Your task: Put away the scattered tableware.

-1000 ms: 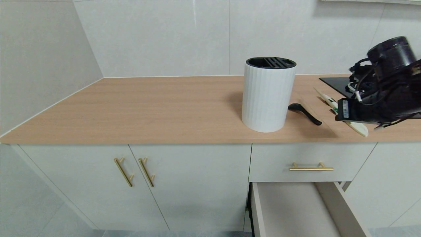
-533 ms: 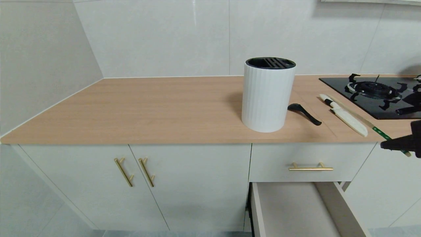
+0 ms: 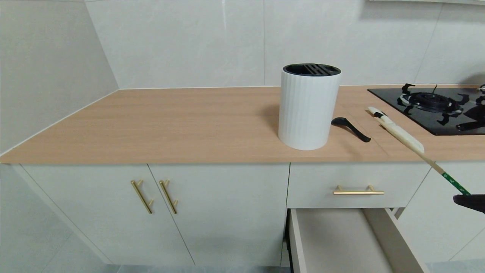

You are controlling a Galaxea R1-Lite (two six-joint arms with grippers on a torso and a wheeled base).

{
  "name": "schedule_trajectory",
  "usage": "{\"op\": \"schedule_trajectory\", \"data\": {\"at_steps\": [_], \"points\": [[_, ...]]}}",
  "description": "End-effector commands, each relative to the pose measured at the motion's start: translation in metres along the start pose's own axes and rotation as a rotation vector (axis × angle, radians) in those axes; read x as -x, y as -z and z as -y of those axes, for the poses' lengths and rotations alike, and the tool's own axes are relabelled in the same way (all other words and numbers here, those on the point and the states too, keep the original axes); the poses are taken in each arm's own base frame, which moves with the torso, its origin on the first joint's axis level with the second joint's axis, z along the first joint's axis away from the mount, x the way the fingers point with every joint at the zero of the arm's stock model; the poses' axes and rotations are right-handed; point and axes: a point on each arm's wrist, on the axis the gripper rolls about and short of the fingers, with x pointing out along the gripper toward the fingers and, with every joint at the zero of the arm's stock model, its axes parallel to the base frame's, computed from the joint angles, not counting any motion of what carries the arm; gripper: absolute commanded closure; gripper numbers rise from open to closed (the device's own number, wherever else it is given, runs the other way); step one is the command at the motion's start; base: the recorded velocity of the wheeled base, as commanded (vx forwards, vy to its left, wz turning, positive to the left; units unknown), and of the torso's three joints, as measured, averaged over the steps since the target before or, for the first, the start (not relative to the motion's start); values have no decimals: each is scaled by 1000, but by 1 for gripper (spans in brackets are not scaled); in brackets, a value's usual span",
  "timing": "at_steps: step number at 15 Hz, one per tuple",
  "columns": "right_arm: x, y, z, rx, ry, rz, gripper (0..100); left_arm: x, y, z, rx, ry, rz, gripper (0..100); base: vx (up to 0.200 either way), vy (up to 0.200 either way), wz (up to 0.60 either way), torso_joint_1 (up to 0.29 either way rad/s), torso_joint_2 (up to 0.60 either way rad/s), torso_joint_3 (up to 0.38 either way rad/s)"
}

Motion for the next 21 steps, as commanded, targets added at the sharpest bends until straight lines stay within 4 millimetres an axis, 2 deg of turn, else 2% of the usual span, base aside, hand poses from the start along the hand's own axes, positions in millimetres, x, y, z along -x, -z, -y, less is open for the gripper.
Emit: {"op": "schedule_trajectory", "data": {"at_steps": [1, 7, 12, 15, 21], "points": [[7, 9, -1, 31, -28, 10, 100, 0, 0, 0, 1, 0, -1, 0, 0, 0, 0, -139, 383, 222], [12, 28, -1, 191, -120, -6, 100, 0, 0, 0, 1, 0, -1, 0, 0, 0, 0, -160, 447, 288], [0, 40, -4, 244, -148, -83, 100, 0, 0, 0, 1, 0, -1, 0, 0, 0, 0, -124, 452, 321], [-14, 47, -6, 274, -153, -161, 100, 0, 0, 0, 1, 0, -1, 0, 0, 0, 0, -56, 316, 238], [-52, 49, -14, 280, -151, -319, 100, 0, 0, 0, 1, 0, -1, 0, 0, 0, 0, -8, 27, 15]]}}
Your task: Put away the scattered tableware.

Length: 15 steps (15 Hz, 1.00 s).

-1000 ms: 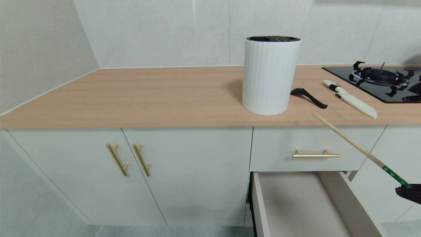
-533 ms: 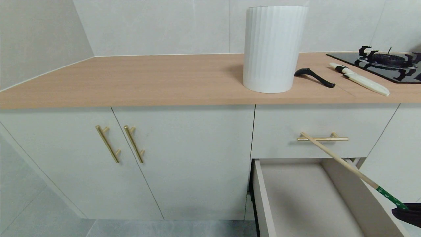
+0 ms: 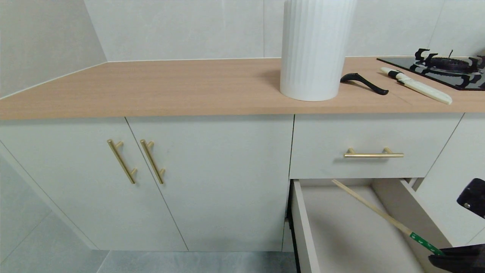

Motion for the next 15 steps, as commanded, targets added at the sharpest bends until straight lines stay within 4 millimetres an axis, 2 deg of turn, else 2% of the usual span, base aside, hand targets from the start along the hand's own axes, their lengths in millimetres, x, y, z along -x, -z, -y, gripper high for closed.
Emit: {"op": "schedule_trajectory", "data": {"at_steps": [1, 5, 6, 7, 11, 12, 13, 15], "points": [[-32, -7, -1, 1, -1, -111, 100, 0, 0, 0, 1, -2, 0, 0, 0, 0, 0, 0, 0, 0], [-102, -41, -1, -241, 39, -284, 100, 0, 0, 0, 1, -1, -1, 0, 0, 0, 0, 0, 0, 0], [-123, -43, -1, -260, 48, -346, 100, 0, 0, 0, 1, -1, -1, 0, 0, 0, 0, 0, 0, 0], [-133, -42, -1, -261, 50, -373, 100, 0, 0, 0, 1, -1, -1, 0, 0, 0, 0, 0, 0, 0], [-198, -39, -2, -386, 124, -356, 100, 0, 0, 0, 1, -2, 0, 0, 0, 0, 0, 0, 0, 0], [-205, -38, -2, -391, 142, -351, 100, 0, 0, 0, 1, -2, 0, 0, 0, 0, 0, 0, 0, 0], [-221, -37, -1, -432, 179, -323, 100, 0, 0, 0, 1, -1, -1, 0, 0, 0, 0, 0, 0, 0], [-235, -34, -1, -480, 192, -312, 100, 0, 0, 0, 1, -1, -1, 0, 0, 0, 0, 0, 0, 0]]}}
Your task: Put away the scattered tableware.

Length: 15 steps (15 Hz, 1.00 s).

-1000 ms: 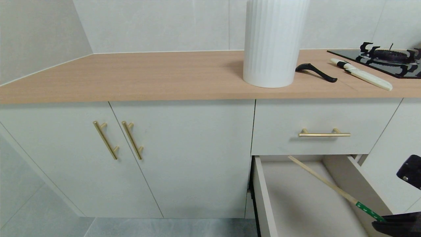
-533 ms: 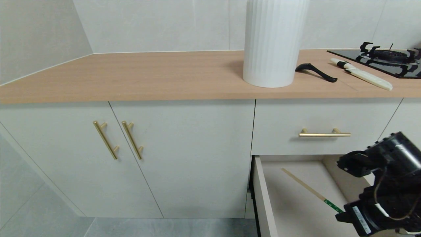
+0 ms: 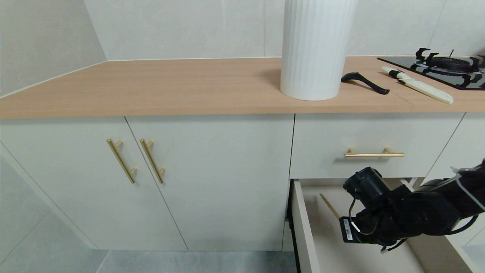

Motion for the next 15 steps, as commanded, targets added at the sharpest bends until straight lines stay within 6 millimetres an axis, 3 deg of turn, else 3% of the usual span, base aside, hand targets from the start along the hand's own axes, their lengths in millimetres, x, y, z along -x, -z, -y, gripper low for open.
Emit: {"op": "schedule_trajectory", "data": {"at_steps": [1, 7, 15], "points": [[-33, 9, 0, 1, 42, -77, 100, 0, 0, 0, 0, -1, 0, 0, 0, 0, 0, 0, 0, 0], [-66, 23, 2, 7, 60, -78, 100, 0, 0, 0, 0, -1, 0, 0, 0, 0, 0, 0, 0, 0], [-65, 22, 2, 3, 57, -70, 100, 0, 0, 0, 0, -1, 0, 0, 0, 0, 0, 0, 0, 0]]}}
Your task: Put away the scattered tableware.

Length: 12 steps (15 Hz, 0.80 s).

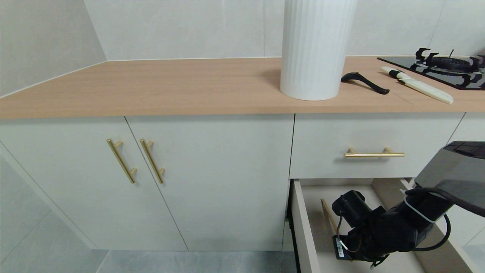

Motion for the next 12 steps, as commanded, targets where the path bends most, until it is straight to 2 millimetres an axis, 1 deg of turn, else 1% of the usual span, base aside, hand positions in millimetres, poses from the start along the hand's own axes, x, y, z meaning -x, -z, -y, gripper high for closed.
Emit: {"op": "schedule_trajectory", "data": {"at_steps": [1, 7, 8, 12], "points": [[1, 0, 0, 0, -2, 2, 100, 0, 0, 0, 1, 0, 0, 0, 0, 0, 0, 0, 0, 0], [1, -1, 1, -3, -2, 5, 100, 0, 0, 0, 1, 0, 0, 0, 0, 0, 0, 0, 0, 0], [1, -1, 1, -4, 0, 4, 0, 0, 0, 0, 1, 0, 0, 0, 0, 0, 0, 0, 0, 0], [3, -1, 1, -5, -4, 7, 0, 0, 0, 0, 1, -1, 0, 0, 0, 0, 0, 0, 0, 0]]}}
